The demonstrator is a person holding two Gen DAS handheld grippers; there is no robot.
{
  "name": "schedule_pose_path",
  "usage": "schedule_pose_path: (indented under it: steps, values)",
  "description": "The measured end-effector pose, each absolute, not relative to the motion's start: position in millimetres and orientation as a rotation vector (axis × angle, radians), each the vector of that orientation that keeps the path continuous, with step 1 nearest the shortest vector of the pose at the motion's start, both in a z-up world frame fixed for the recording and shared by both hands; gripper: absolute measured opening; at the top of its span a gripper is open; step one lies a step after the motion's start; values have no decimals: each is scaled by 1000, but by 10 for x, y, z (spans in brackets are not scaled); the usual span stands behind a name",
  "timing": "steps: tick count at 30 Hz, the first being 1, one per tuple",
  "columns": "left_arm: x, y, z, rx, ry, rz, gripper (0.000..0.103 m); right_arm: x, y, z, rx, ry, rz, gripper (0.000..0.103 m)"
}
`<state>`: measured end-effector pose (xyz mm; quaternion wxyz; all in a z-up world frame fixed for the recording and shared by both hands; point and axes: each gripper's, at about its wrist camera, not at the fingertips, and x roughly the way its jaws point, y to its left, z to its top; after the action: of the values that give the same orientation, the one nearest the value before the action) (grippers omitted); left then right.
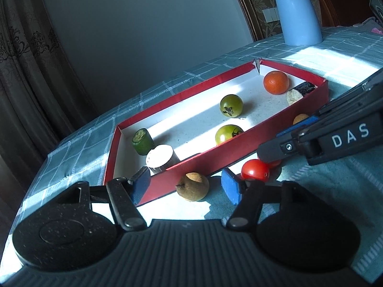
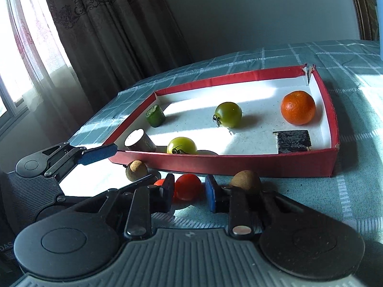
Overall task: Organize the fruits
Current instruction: 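Grasp a red tomato with the right tool while the left tool moves toward the brown pear, then grasp the brown pear with the left tool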
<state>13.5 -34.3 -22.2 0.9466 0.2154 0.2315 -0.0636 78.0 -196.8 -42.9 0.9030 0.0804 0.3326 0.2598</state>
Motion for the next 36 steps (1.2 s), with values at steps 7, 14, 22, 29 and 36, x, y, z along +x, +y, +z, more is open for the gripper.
schedule_pose_path:
  steps: [7,14,22,29,36]
  values:
    - [135,-302,-203,414,465,-120,48,580,-1693,-378,-77,584,552,28]
    - [123,-230,-165,376,443,-82,21,637,-1753,-387,-67,595,531,23]
    - [107,-194,-144,354,443,-98,3,560,-1802,-362,-55,566,514,23]
    - [73,-143,-105,320,421,-98,2,388,-1837,-254,-85,421,479,23]
    - [10,51,-44,241,406,-88,2,393,-1854,-235,-100,382,435,23]
